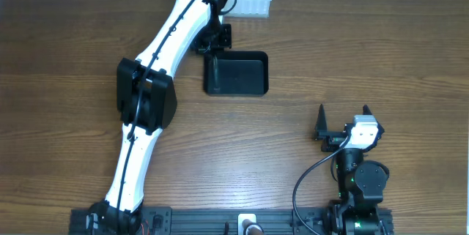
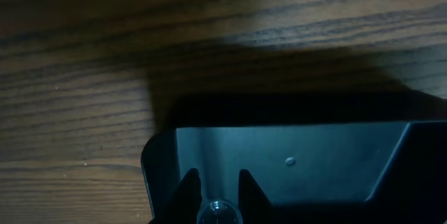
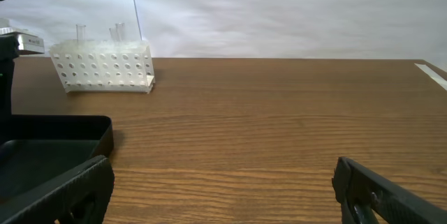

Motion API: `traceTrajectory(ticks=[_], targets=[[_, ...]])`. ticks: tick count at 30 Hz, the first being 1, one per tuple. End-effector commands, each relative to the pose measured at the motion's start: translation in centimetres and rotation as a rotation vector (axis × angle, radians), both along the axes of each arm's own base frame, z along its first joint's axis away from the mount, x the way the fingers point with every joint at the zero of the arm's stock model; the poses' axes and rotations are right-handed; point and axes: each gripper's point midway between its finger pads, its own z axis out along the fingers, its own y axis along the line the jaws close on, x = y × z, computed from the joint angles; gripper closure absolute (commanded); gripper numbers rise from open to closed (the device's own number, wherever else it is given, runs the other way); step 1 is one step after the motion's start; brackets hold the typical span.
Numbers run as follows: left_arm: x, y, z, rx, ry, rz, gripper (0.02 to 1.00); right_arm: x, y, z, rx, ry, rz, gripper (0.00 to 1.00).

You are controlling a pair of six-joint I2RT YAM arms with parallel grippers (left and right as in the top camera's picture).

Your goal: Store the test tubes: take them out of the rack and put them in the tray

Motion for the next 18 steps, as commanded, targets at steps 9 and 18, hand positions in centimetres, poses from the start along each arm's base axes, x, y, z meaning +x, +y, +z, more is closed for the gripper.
traceTrajectory(ticks=[9, 18], targets=[[-0.1, -0.4, -2.7, 0.009, 0.046, 0.006, 0.930, 0.0, 0.2, -0.2, -0.006, 0.002, 0.010, 0.009], [0.3, -0.7, -2.9, 0.001, 0.028, 0.005, 0.803, 0.0, 0.2, -0.2, -0.006, 0.002, 0.010, 0.009]])
